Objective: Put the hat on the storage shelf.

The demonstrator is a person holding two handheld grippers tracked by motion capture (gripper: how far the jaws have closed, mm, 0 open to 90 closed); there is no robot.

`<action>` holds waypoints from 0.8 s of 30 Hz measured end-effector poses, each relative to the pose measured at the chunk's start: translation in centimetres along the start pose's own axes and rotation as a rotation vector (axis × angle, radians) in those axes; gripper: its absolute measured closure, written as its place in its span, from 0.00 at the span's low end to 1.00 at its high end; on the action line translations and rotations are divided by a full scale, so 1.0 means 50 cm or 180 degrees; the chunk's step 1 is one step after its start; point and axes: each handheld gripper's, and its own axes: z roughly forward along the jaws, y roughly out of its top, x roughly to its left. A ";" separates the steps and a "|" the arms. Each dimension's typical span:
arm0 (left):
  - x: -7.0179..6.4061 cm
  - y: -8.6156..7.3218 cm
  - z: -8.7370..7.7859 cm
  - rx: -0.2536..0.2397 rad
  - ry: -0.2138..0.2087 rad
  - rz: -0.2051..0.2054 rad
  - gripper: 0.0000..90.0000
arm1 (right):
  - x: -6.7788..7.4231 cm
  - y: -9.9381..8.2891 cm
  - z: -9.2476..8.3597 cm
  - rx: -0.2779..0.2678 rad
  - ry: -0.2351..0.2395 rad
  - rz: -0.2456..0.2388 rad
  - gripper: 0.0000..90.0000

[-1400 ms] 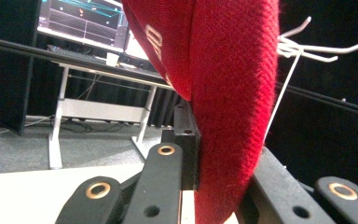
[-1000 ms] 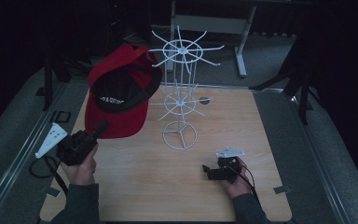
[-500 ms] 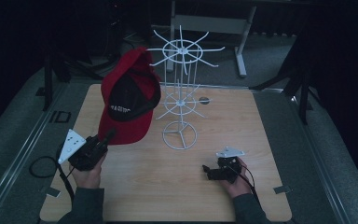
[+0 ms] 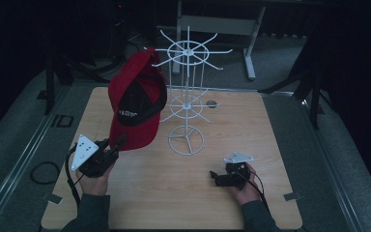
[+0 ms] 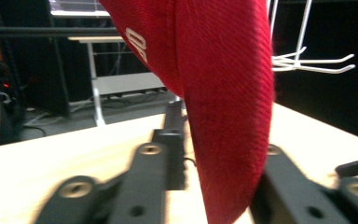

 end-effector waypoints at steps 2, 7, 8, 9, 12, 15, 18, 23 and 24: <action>0.004 0.001 0.000 0.0003 -0.0015 -0.0039 0.73 | 0.000 0.000 0.000 -0.0002 0.0000 -0.0001 0.13; 0.013 -0.001 -0.001 0.0061 -0.0025 -0.0134 0.63 | 0.000 0.000 0.000 0.0001 -0.0002 -0.0005 0.14; 0.016 -0.003 -0.002 0.0073 -0.0019 -0.0151 0.62 | 0.000 0.000 0.000 0.0001 -0.0001 -0.0009 0.13; 0.018 -0.006 -0.002 0.0095 -0.0022 -0.0177 0.61 | 0.000 0.000 0.000 0.0001 -0.0001 -0.0008 0.14; 0.025 -0.015 -0.001 0.0164 0.0000 -0.0235 0.58 | 0.000 0.000 0.000 0.0005 -0.0001 -0.0005 0.13; 0.032 -0.024 -0.002 0.0224 0.0016 -0.0275 0.55 | 0.000 0.000 0.000 0.0005 0.0000 -0.0002 0.14; 0.040 -0.035 -0.003 0.0289 0.0040 -0.0299 0.51 | 0.000 0.000 0.000 0.0004 -0.0001 -0.0004 0.13; 0.052 -0.055 -0.003 0.0380 0.0113 -0.0376 0.45 | 0.000 0.000 0.000 0.0002 -0.0002 -0.0007 0.14; 0.054 -0.057 -0.003 0.0384 0.0114 -0.0388 0.44 | 0.000 0.000 0.000 0.0002 -0.0002 -0.0007 0.13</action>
